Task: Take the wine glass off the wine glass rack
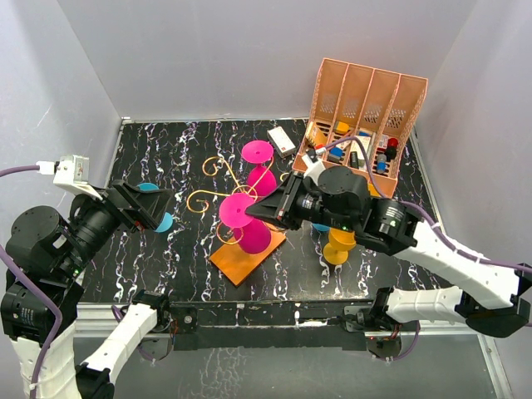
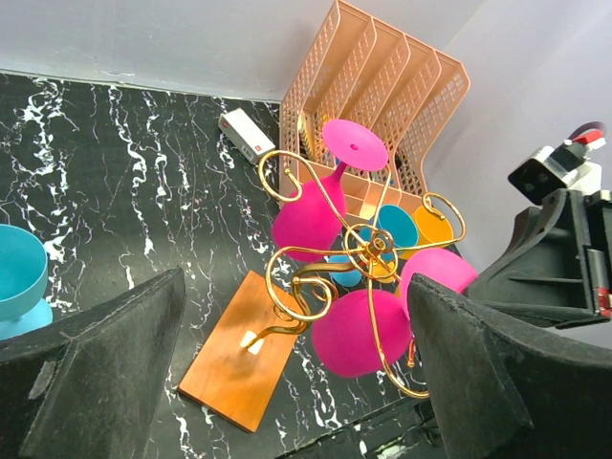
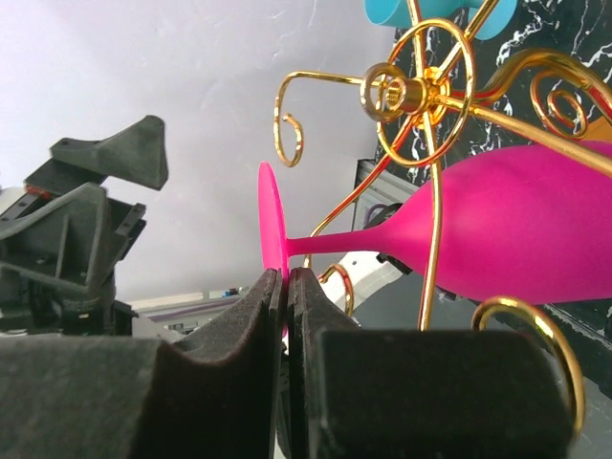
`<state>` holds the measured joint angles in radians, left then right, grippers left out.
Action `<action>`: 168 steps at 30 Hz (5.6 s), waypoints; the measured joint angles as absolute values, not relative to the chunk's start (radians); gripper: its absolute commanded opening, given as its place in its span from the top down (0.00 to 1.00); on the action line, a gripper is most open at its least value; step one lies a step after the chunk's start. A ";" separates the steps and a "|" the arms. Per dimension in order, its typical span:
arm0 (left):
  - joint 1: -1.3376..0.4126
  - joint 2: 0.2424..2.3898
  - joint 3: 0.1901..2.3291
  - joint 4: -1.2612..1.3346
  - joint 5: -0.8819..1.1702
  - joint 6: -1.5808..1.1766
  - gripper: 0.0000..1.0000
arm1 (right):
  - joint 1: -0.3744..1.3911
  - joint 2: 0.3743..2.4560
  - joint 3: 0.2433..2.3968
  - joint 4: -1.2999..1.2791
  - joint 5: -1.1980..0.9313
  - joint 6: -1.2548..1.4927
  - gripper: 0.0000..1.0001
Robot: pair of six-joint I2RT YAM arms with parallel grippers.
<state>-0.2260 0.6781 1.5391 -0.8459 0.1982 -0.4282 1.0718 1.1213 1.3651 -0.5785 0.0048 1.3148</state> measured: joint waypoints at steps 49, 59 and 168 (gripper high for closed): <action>-0.226 0.739 1.509 -0.757 0.319 -0.634 0.03 | 1.073 0.904 1.312 -0.568 -0.373 1.172 0.92; -0.226 0.739 1.479 -0.736 0.322 -0.698 0.03 | 1.073 0.875 1.369 -0.547 -0.354 1.180 0.92; -0.233 0.759 1.773 -0.870 0.248 -0.760 1.00 | 1.071 0.728 1.145 -0.187 0.394 0.908 0.07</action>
